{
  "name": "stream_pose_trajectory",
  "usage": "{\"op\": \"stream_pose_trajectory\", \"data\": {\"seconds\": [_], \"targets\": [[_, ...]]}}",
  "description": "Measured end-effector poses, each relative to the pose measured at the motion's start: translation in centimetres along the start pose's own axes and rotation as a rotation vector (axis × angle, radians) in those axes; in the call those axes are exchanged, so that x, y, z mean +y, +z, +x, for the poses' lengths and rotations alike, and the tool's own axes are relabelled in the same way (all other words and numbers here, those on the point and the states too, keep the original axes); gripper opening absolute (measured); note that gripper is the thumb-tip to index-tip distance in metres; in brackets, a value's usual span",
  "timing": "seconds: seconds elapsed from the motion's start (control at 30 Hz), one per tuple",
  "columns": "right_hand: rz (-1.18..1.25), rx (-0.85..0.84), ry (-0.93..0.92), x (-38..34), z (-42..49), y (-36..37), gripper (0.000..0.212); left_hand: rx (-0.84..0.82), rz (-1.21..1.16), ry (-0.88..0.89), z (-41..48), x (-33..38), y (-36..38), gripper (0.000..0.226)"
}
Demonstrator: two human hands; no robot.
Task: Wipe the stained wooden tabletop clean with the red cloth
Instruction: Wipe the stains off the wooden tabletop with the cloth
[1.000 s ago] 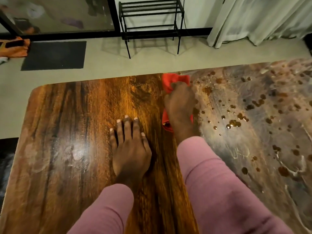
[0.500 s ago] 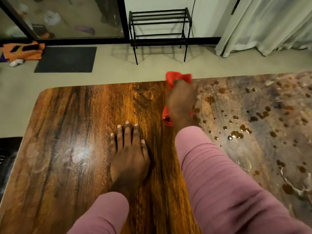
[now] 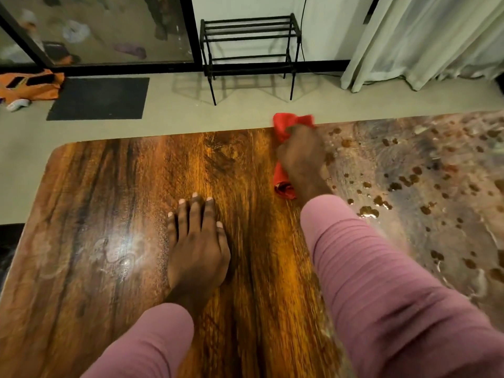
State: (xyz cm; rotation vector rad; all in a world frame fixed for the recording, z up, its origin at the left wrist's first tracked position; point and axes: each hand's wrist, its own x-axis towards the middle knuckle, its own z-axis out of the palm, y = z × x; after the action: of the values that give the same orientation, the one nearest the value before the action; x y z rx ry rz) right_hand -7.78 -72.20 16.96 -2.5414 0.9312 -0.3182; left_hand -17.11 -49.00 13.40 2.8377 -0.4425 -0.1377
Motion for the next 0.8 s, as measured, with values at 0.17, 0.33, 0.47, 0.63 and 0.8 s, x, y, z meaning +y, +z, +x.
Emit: {"op": "stream_pose_trajectory", "data": {"seconds": [0.17, 0.33, 0.47, 0.63, 0.8], "targets": [[-0.056, -0.097, -0.203, 3.4, 0.5, -2.1, 0.029, 0.031, 0.069, 0.046, -0.1, 0.5, -0.3, 0.061], [-0.136, 0.195, 0.168, 5.5, 1.7, -3.0, 0.016, 0.026, 0.065, 0.178, 0.9, 3.3, 0.6, 0.06], [0.005, 0.006, -0.031, 4.0, 0.7, -1.8, 0.027, 0.023, -0.047, 0.167, 1.0, 6.0, 1.5, 0.058], [0.017, -0.208, -0.263, 7.2, 1.2, -3.2, 0.036, 0.023, -0.068, 0.169, 0.7, 5.9, 1.5, 0.06], [-0.018, 0.149, 0.132, 8.6, 0.9, -4.5, 0.027, 0.005, -0.048, 0.182, 0.6, 6.0, 1.5, 0.06]]}}
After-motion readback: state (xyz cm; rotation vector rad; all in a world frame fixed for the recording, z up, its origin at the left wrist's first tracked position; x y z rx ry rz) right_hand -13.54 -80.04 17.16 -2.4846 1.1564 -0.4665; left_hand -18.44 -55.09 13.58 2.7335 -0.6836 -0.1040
